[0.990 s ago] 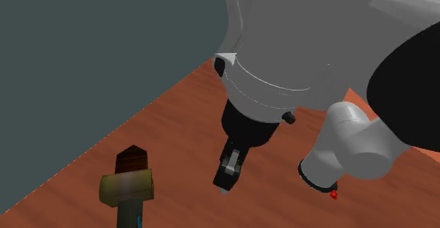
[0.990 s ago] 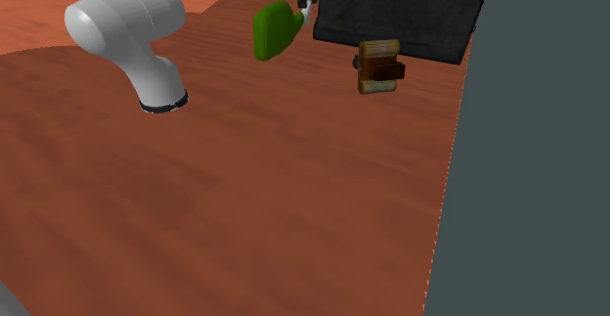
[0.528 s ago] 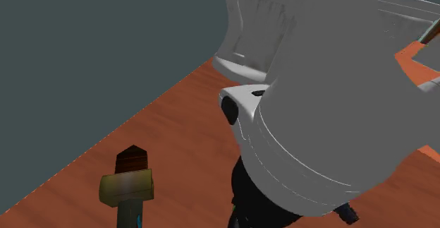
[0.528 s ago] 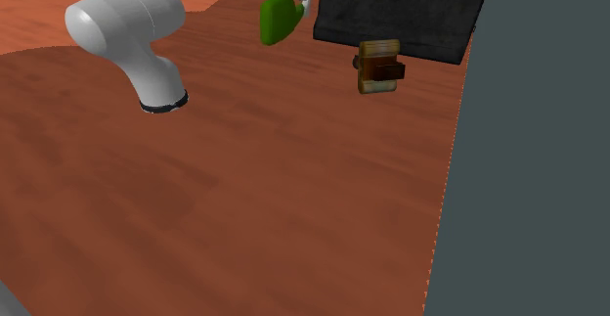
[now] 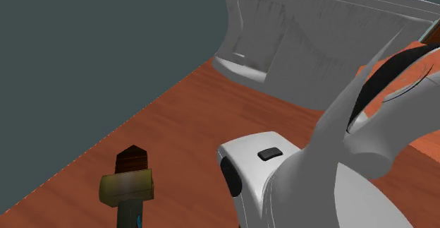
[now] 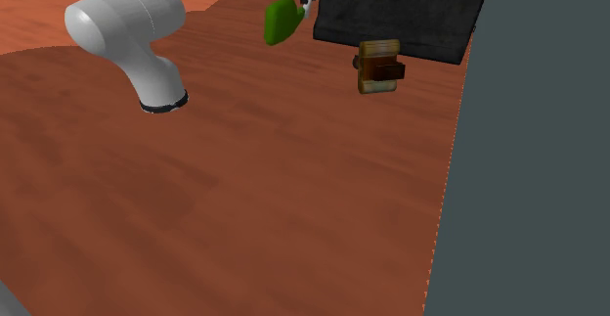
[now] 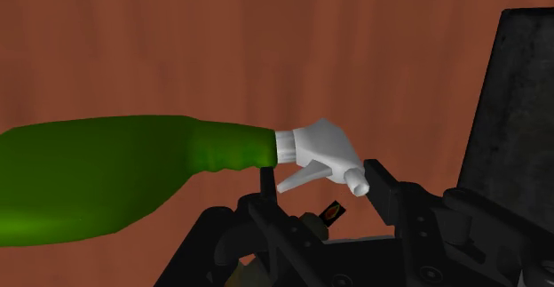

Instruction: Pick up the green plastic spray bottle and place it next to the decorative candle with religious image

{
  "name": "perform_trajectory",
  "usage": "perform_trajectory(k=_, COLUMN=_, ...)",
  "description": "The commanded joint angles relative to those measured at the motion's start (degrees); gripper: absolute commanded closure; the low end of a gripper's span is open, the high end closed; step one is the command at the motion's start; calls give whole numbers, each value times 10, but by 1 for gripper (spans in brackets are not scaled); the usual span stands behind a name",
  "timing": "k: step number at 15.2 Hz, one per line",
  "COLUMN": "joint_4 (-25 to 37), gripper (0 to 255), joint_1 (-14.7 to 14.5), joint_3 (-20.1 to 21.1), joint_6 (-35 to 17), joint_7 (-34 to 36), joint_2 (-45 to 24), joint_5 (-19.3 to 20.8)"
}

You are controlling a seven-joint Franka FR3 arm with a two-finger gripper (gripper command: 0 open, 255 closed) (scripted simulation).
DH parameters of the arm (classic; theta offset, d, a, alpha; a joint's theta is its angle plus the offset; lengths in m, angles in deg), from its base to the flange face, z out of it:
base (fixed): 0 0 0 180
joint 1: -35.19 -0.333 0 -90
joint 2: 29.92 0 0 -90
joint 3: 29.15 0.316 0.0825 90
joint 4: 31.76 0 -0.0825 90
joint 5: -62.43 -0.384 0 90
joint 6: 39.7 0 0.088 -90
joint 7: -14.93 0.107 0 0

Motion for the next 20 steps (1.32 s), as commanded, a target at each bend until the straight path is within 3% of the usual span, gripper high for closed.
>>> perform_trajectory(k=1, joint_4=-14, gripper=255, joint_1=-1, joint_3=5, joint_6=-15, joint_7=0, joint_2=-1, joint_5=-3)
perform_trajectory(k=20, joint_4=-108, gripper=255, joint_1=35, joint_3=93, joint_6=-178, joint_7=25, joint_2=-72, joint_5=6)
